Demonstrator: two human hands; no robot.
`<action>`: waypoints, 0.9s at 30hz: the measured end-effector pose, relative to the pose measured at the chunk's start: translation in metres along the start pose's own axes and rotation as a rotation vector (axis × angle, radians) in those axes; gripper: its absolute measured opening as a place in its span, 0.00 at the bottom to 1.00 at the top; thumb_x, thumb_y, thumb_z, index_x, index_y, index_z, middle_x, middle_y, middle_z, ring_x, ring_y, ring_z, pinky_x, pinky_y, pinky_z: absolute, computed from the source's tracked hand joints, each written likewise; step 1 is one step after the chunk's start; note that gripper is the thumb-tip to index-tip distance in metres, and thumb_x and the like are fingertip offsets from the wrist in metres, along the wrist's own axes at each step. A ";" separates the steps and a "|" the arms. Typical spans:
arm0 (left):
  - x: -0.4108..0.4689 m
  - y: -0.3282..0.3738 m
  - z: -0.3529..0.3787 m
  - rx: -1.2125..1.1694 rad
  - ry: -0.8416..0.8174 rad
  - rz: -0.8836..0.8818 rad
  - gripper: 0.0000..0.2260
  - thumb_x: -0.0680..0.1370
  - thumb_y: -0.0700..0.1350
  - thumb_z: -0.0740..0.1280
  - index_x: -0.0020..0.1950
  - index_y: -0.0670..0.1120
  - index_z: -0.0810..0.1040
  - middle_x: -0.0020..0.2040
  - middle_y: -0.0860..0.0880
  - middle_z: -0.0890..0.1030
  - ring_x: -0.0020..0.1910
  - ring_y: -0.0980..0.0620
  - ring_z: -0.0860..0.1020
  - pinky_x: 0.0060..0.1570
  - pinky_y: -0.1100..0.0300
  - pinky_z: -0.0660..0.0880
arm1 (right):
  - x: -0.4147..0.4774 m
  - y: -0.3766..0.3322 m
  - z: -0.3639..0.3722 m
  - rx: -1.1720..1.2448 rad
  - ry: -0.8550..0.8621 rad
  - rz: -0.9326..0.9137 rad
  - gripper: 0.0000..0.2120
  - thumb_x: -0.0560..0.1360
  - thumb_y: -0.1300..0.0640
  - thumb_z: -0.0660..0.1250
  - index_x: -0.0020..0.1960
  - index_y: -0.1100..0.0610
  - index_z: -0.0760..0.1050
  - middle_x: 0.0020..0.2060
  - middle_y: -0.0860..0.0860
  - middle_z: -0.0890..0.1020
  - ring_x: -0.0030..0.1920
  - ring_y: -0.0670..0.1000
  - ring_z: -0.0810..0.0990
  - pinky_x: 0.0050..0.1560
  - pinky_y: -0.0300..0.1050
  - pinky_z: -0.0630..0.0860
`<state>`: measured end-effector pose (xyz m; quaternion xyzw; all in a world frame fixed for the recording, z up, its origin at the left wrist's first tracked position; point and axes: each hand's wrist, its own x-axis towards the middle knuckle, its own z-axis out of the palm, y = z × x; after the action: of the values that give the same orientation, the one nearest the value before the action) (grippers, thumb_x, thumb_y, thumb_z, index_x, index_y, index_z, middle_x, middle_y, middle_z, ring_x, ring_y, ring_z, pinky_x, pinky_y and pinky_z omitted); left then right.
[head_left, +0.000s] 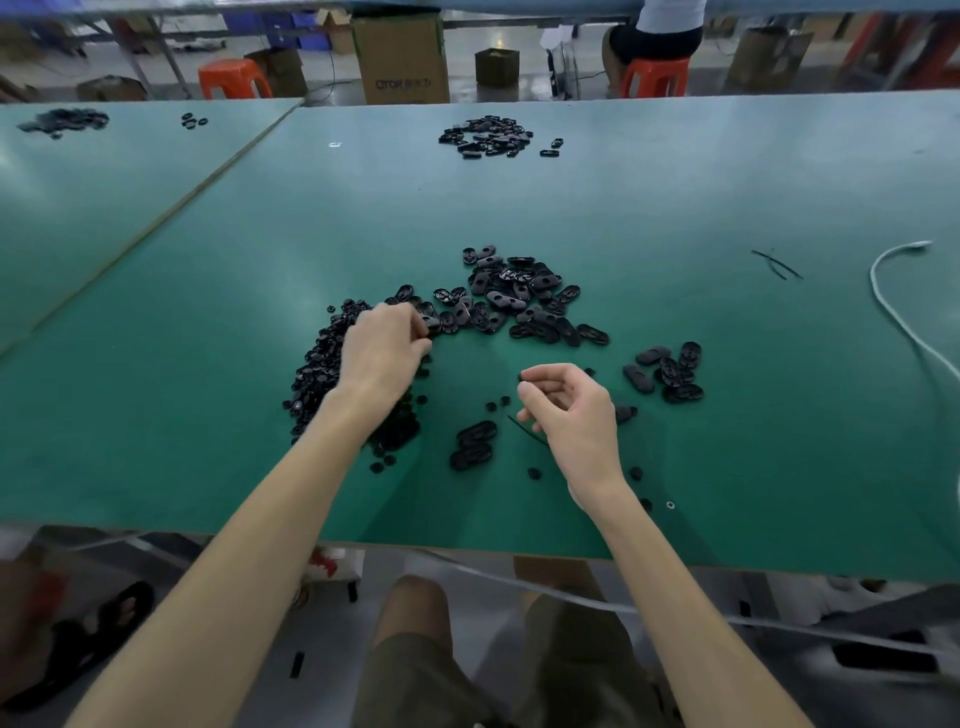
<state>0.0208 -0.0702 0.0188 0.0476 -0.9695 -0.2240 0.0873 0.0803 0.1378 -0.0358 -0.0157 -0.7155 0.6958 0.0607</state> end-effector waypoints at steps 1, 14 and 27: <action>-0.001 -0.008 -0.005 0.028 -0.033 -0.016 0.07 0.78 0.44 0.74 0.55 0.43 0.83 0.53 0.46 0.84 0.52 0.47 0.81 0.59 0.51 0.78 | 0.000 0.000 0.000 -0.003 0.000 -0.001 0.04 0.78 0.63 0.73 0.51 0.56 0.82 0.38 0.46 0.85 0.36 0.45 0.84 0.36 0.38 0.78; -0.014 -0.025 0.003 -0.036 0.056 0.054 0.09 0.79 0.47 0.73 0.53 0.42 0.86 0.48 0.46 0.79 0.50 0.44 0.77 0.56 0.52 0.73 | 0.000 0.001 -0.001 -0.019 0.008 0.000 0.04 0.79 0.62 0.73 0.51 0.56 0.82 0.38 0.44 0.85 0.35 0.45 0.84 0.37 0.37 0.78; -0.043 0.024 0.027 -0.439 -0.072 0.271 0.04 0.80 0.47 0.72 0.49 0.47 0.83 0.41 0.53 0.83 0.38 0.54 0.81 0.43 0.63 0.77 | 0.001 0.002 0.000 0.015 0.000 -0.009 0.03 0.79 0.63 0.72 0.52 0.56 0.82 0.38 0.46 0.85 0.35 0.46 0.83 0.36 0.39 0.77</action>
<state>0.0566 -0.0316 -0.0004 -0.1109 -0.8977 -0.4169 0.0901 0.0796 0.1382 -0.0377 -0.0119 -0.7102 0.7010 0.0638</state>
